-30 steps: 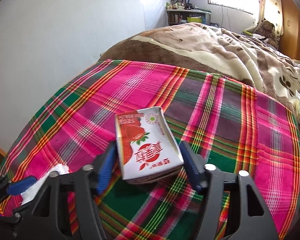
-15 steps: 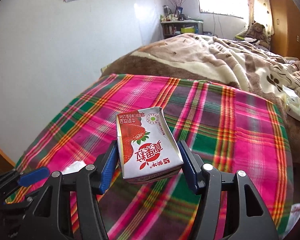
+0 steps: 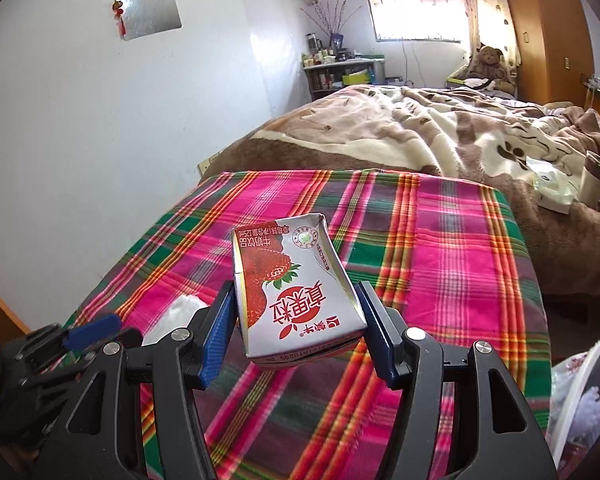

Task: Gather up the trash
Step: 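Carry the milk carton and white towel over the wastebasket, then open both grippers to drop the carton and towel into the wastebasket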

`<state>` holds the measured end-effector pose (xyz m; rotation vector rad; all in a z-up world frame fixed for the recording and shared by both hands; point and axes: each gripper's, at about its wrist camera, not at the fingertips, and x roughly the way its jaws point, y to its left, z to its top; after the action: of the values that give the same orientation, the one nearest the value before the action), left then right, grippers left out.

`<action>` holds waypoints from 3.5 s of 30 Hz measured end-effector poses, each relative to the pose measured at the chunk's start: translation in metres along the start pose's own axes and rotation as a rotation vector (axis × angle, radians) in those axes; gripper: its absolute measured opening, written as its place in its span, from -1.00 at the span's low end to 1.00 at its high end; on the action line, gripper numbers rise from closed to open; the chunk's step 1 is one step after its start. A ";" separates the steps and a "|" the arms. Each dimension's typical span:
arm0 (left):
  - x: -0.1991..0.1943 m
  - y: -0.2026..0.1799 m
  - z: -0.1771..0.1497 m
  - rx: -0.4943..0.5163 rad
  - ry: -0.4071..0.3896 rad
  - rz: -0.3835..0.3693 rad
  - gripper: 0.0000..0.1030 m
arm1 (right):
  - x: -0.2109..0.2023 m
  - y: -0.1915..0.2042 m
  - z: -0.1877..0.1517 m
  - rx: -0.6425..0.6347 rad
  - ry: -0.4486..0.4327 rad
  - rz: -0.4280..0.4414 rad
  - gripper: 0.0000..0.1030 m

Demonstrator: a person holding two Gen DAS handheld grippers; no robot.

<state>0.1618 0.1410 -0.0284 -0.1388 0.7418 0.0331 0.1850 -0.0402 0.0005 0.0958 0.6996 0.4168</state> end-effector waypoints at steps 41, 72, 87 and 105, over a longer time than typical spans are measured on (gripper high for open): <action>-0.039 -0.062 -0.005 0.113 -0.047 -0.130 -0.45 | -0.087 -0.032 -0.031 0.106 -0.139 -0.033 0.17; -0.081 -0.242 -0.023 0.320 -0.100 -0.428 -0.45 | -0.201 -0.132 -0.075 0.265 -0.286 -0.393 0.18; -0.062 -0.322 -0.045 0.431 -0.049 -0.492 -0.44 | -0.219 -0.185 -0.102 0.379 -0.239 -0.504 0.18; -0.041 -0.354 -0.059 0.457 -0.001 -0.475 -0.01 | -0.202 -0.215 -0.113 0.398 -0.129 -0.499 0.20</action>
<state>0.1201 -0.2174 -0.0038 0.1240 0.6828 -0.5851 0.0471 -0.3243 -0.0114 0.3129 0.6451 -0.2094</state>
